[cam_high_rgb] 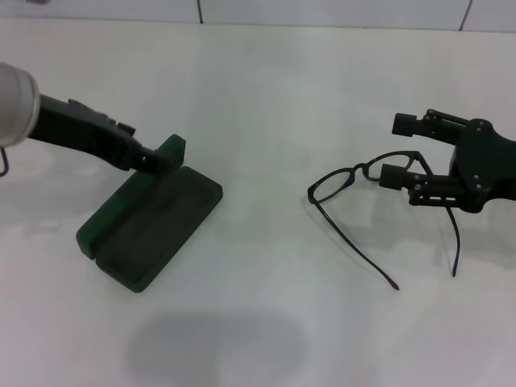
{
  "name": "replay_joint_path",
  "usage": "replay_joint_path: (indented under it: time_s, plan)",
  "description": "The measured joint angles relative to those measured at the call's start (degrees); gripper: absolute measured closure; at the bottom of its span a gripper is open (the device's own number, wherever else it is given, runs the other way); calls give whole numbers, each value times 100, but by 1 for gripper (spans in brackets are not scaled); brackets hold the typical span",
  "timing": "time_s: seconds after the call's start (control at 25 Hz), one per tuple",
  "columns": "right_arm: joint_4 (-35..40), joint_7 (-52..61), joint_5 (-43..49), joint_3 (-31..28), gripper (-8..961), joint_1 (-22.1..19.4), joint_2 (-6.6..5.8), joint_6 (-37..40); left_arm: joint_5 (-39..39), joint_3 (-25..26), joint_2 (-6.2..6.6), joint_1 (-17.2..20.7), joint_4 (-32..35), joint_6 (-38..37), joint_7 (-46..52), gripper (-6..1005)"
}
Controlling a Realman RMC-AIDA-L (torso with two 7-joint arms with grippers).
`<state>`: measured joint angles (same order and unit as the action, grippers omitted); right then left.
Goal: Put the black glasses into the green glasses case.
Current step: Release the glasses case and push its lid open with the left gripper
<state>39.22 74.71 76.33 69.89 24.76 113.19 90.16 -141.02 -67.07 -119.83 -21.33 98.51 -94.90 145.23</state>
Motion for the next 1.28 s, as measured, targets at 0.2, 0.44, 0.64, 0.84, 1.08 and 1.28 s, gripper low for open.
replay_joint_path:
  time_s: [0.2, 0.44, 0.64, 0.84, 1.08, 1.28]
  plan:
    - [-3, -30, 17, -2, 82, 23, 23, -26, -324, -341, 5, 23, -107, 227, 113, 192]
    - [-167, -226, 0, -35, 82, -2, 66, -46, -817, -511, 4, -164, -642, 313, 147, 194]
    - [-358, -322, -5, -160, 82, 35, 86, -20, -1318, -864, 4, -311, -1060, 582, 273, 195]
    - [-369, -362, -7, -247, 83, -7, 107, 2, -1456, -1049, 4, -487, -1358, 646, 354, 196]
    - [-371, -377, -8, -417, 83, -96, 120, 27, -1441, -1071, 10, -573, -1344, 628, 472, 405]
    - [-370, -379, -8, -635, 83, -113, 100, 184, -1445, -1075, 12, -616, -1344, 623, 456, 605]
